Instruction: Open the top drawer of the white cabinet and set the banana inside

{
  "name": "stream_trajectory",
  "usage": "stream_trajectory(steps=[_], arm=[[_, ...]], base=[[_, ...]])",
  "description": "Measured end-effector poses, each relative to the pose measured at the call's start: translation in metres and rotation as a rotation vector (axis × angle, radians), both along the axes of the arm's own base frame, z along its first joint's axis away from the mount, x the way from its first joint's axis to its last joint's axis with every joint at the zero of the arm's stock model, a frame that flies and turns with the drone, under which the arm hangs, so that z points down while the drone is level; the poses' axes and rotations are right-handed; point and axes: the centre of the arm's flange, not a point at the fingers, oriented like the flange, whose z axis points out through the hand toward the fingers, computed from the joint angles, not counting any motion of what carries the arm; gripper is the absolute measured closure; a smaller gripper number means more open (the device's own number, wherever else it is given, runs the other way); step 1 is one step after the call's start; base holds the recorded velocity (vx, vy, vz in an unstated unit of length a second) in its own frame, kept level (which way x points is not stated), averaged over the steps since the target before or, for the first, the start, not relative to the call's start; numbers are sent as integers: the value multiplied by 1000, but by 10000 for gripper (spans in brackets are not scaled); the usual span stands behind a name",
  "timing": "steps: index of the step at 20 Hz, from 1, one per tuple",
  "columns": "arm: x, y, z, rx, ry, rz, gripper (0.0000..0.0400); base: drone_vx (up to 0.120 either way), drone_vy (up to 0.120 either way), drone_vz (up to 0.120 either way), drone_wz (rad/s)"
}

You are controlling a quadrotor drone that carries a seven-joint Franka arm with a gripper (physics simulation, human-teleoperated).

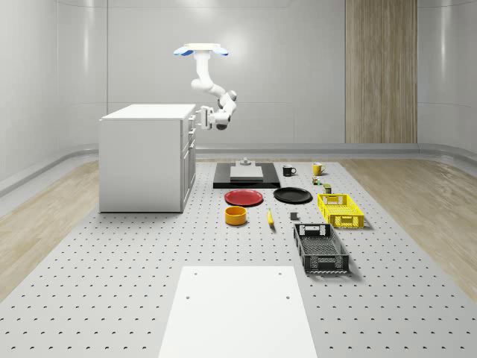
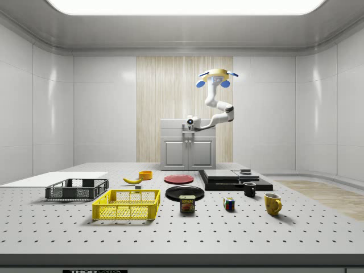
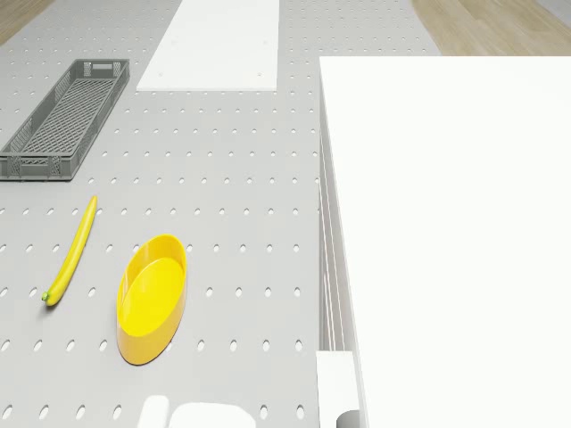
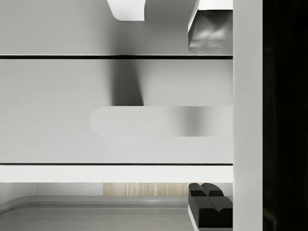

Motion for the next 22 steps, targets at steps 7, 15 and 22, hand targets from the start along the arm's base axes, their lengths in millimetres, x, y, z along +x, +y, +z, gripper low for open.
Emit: stream_trajectory(steps=[7, 15, 22], arm=[[0, 7, 6, 0, 0, 0, 0], [0, 9, 9, 0, 0, 0, 0], [0, 9, 4, 0, 0, 0, 0]], base=[[0, 0, 0, 0], [0, 0, 0, 0], [0, 0, 0, 0]])
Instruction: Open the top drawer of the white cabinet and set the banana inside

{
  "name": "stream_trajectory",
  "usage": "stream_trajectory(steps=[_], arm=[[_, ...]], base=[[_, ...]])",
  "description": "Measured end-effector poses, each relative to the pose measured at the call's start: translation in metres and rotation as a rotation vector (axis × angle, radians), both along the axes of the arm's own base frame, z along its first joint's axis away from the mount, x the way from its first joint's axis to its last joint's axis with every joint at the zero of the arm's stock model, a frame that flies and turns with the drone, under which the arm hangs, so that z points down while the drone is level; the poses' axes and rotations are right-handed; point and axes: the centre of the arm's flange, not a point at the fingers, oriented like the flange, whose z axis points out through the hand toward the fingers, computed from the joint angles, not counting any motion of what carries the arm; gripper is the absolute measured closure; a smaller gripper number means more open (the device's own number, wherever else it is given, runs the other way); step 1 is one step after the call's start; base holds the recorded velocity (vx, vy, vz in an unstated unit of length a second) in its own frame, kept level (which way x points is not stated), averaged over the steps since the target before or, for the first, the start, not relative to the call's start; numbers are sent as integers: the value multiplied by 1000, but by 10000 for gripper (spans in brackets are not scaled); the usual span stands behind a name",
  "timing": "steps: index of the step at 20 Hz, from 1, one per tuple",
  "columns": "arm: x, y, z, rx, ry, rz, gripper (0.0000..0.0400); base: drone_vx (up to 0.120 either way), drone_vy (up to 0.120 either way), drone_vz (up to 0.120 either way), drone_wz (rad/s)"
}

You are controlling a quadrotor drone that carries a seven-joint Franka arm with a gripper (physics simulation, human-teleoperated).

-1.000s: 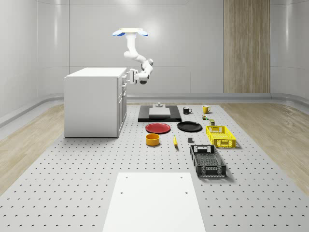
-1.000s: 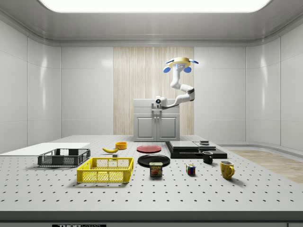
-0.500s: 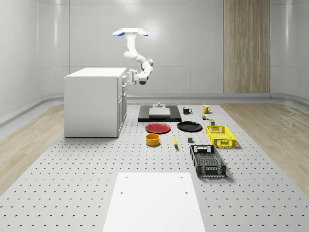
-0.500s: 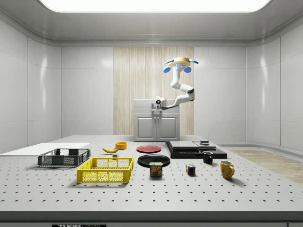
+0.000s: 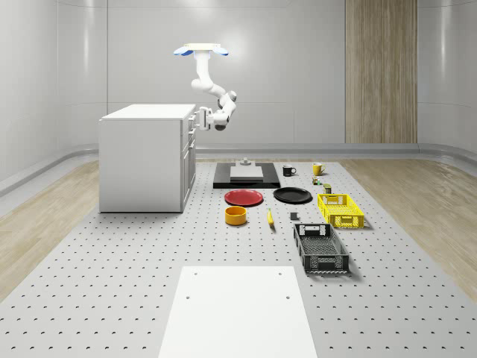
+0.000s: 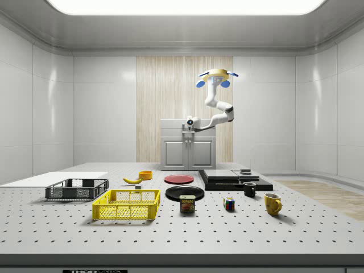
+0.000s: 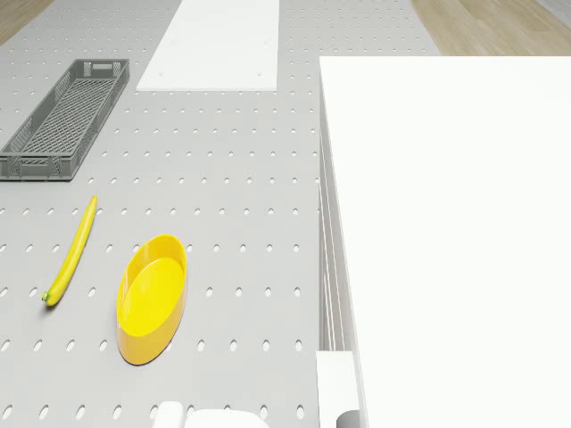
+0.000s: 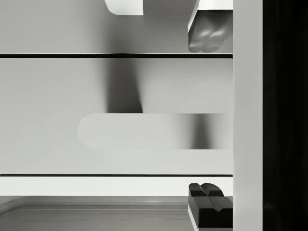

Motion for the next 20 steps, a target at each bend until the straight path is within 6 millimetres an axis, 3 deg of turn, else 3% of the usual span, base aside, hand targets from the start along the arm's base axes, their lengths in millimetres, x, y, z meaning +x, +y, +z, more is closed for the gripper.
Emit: stream_trajectory(steps=[12, 13, 15, 17, 20], arm=[[0, 5, -3, 0, 0, 0, 0], [0, 5, -3, 0, 0, 0, 65], [0, 6, -3, 0, 0, 0, 156], [0, 6, -3, 0, 0, 0, 210], [0, 6, -3, -1, 2, 0, 250]], base=[[0, 0, 0, 0], [0, 0, 0, 0], [0, 0, 0, 0], [0, 0, 0, 0], [0, 0, 0, 0]])
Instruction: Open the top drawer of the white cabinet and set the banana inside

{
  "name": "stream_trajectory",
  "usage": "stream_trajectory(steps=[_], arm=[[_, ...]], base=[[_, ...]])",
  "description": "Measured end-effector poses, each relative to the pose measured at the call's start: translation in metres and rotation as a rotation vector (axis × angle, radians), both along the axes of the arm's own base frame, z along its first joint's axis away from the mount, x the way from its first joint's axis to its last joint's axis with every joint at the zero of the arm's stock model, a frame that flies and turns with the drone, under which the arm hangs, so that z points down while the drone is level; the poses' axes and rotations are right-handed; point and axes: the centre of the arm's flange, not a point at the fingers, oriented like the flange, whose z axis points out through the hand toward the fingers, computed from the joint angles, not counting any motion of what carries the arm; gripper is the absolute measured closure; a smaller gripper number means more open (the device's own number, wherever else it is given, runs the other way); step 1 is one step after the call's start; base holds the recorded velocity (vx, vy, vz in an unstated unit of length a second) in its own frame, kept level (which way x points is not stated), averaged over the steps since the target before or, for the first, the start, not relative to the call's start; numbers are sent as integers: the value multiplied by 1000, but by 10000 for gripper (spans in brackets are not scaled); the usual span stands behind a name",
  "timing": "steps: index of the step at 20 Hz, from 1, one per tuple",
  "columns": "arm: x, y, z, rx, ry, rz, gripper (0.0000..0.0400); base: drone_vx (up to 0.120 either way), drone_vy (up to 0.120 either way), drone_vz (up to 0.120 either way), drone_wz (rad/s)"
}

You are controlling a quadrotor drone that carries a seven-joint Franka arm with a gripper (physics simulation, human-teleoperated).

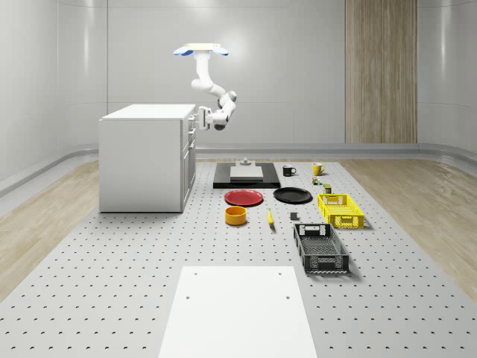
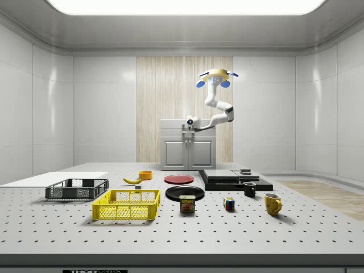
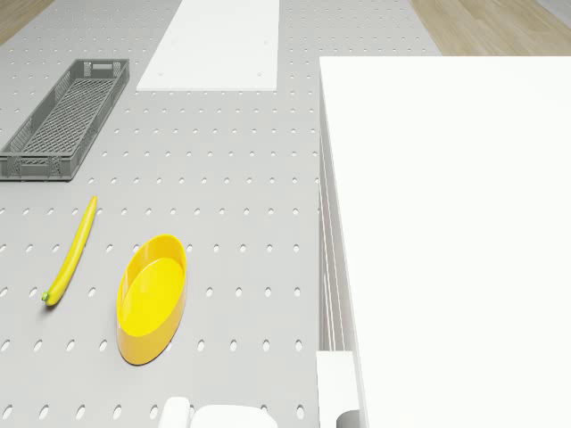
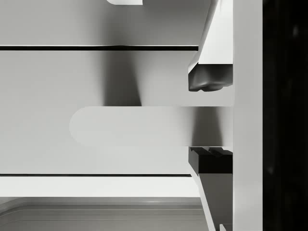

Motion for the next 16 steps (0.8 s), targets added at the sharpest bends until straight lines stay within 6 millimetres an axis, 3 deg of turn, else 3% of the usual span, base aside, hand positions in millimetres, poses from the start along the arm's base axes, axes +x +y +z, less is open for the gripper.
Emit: stream_trajectory(steps=[3, 4, 9, 10, 13, 16], arm=[[-1, 0, 1, -7, -5, 0, 248], [-3, -1, 5, -15, 34, 0, 215], [-1, -5, 2, -13, 9, -1, 245], [-4, -7, 7, -25, 32, -2, 200], [-1, -11, 1, -13, -12, 0, 250], [0, -15, 0, -11, 1, 0, 257]], base=[[0, 0, 0, 0], [0, 0, 0, 0], [0, 0, 0, 0], [0, 0, 0, 0], [0, 0, 0, 0], [0, 0, 0, 0]])
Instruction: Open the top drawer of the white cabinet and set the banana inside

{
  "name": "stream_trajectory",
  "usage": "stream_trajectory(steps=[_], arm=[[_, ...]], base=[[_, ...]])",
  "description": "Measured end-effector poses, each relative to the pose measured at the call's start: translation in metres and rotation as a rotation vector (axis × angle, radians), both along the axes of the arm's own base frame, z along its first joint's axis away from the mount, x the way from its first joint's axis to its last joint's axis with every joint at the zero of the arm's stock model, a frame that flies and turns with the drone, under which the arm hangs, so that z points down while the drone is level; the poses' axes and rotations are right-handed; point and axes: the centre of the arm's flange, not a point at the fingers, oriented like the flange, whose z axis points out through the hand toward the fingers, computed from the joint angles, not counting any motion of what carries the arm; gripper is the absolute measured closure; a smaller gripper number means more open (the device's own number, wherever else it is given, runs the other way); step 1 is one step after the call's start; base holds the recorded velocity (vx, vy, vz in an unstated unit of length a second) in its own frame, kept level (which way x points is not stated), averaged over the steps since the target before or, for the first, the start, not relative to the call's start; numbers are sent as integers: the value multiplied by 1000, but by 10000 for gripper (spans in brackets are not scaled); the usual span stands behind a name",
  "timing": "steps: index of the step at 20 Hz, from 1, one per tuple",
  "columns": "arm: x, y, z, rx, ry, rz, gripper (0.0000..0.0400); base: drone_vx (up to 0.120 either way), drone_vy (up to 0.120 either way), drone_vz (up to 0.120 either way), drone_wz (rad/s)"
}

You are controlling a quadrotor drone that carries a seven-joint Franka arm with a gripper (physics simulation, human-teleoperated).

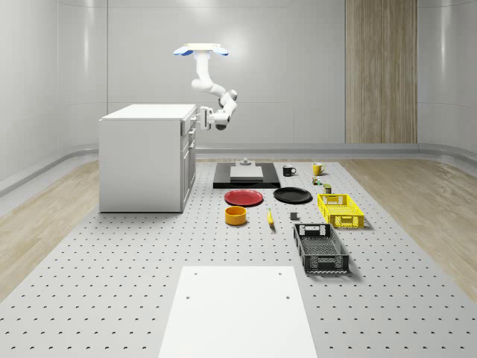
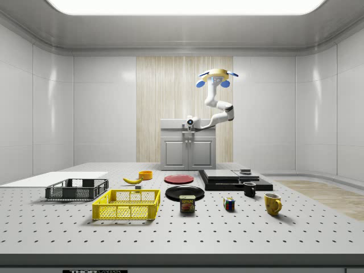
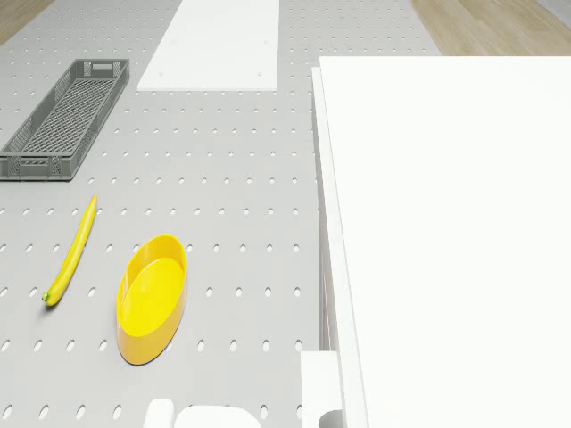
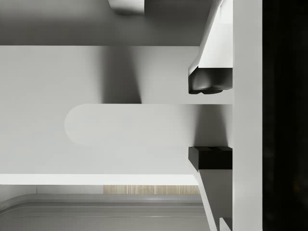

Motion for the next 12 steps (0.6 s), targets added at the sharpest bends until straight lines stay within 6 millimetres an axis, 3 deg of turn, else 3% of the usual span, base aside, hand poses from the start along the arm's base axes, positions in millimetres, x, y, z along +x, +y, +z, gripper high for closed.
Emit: stream_trajectory(steps=[2, 4, 9, 12], arm=[[0, -5, 0, 1, 0, 0, 259], [-3, -11, 5, -11, 15, -1, 220], [1, -25, -2, 2, -25, 0, 267], [1, -37, -2, 4, -13, 0, 269]], base=[[0, 0, 0, 0], [0, 0, 0, 0], [0, 0, 0, 0], [0, 0, 0, 0]])
